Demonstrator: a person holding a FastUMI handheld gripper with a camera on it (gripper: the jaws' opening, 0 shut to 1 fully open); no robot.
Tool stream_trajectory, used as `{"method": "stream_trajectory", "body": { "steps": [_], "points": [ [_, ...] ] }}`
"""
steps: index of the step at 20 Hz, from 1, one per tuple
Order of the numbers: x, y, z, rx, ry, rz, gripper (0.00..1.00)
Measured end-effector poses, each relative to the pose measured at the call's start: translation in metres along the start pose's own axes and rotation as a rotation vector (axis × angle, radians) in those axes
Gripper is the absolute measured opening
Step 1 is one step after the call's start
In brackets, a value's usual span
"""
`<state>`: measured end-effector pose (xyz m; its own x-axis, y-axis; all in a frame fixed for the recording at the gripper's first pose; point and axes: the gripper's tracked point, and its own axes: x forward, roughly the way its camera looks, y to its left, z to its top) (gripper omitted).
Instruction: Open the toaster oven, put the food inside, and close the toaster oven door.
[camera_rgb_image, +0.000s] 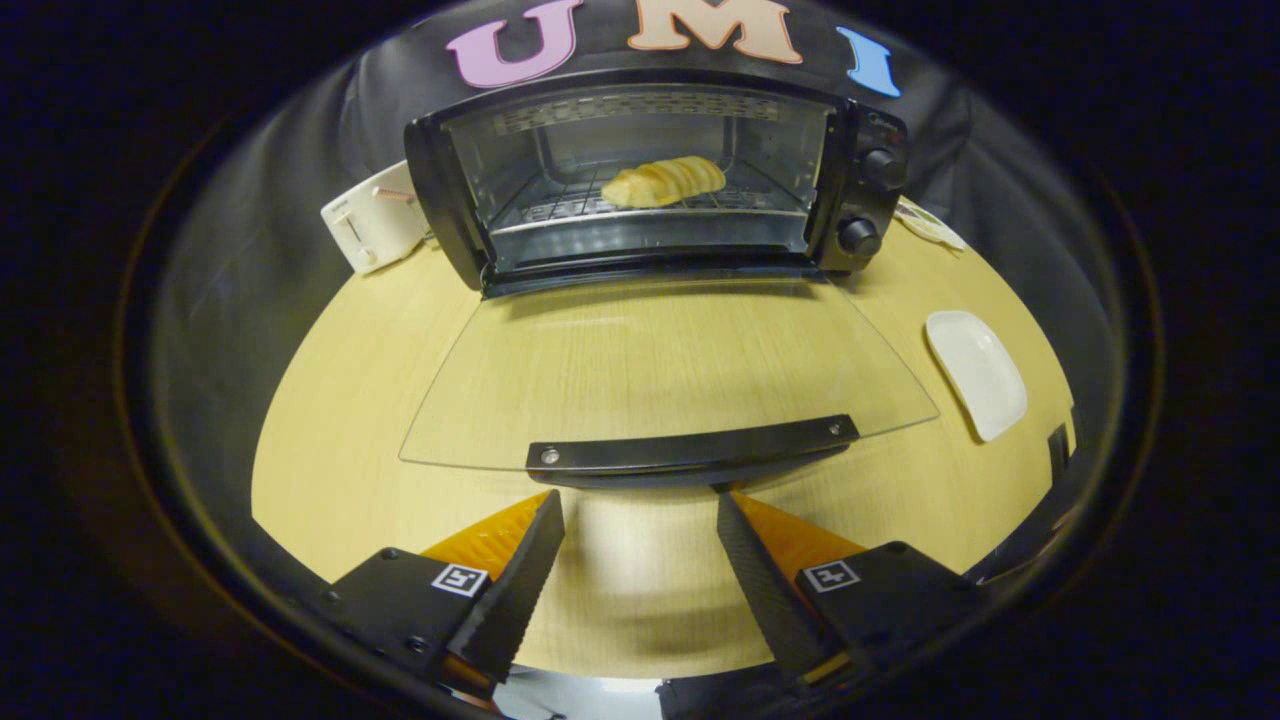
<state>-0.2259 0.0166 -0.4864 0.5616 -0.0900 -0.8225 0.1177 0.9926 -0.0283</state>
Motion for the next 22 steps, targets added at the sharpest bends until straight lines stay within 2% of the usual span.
{"method": "stream_trajectory", "body": {
  "steps": [5, 12, 22],
  "points": [
    [-0.018, 0.002, 0.033, 0.014, -0.073, 0.019, 0.98],
    [-0.041, 0.018, 0.111, 0.007, -0.193, 0.038, 0.98],
    [-0.042, 0.027, 0.161, 0.053, -0.257, 0.062, 0.98]
  ]
}}
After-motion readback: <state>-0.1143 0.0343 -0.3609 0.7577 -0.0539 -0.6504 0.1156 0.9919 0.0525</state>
